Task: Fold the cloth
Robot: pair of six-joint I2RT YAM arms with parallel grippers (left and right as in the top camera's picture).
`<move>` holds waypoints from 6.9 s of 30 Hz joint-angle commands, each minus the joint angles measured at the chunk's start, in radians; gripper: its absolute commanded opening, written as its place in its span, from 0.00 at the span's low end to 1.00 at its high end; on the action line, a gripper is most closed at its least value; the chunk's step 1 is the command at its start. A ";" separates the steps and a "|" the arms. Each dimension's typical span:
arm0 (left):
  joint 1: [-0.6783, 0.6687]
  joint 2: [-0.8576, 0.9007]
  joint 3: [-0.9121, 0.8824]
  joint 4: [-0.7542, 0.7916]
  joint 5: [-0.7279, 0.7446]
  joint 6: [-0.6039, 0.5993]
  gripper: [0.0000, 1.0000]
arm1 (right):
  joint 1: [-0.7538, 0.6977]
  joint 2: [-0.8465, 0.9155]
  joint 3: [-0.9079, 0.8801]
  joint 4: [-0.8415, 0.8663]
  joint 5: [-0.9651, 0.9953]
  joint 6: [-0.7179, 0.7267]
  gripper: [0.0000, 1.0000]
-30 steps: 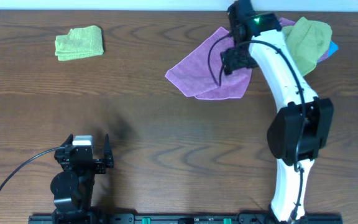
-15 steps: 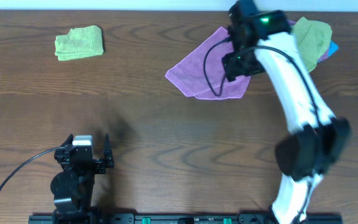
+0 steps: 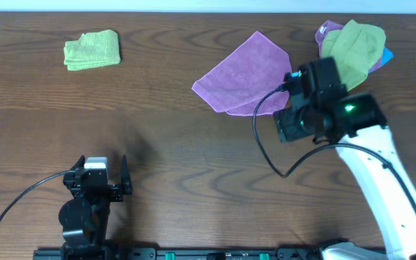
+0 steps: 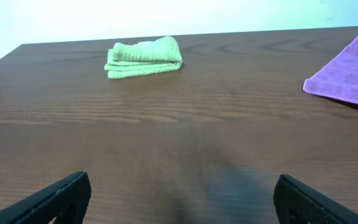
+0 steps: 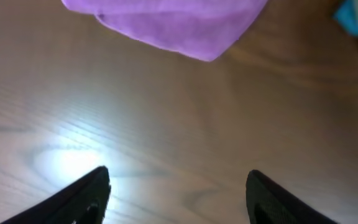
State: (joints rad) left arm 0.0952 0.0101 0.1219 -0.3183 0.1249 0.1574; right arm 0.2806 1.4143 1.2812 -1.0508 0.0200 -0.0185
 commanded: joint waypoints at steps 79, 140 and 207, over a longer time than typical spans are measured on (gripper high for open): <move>-0.003 -0.006 -0.022 -0.009 0.006 -0.001 0.95 | 0.032 0.650 0.049 0.301 -0.170 0.018 0.01; -0.004 -0.006 -0.022 0.192 0.732 -0.330 0.96 | 0.342 -0.172 0.484 -0.484 0.136 -0.055 0.90; -0.422 2.036 1.371 -0.080 0.097 -0.059 0.98 | 0.261 -0.658 -0.269 -0.017 0.354 0.396 0.99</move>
State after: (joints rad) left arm -0.3347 2.0083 1.4380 -0.3935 0.3046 0.0731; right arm 0.5774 0.7338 1.0168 -1.0729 0.3737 0.3603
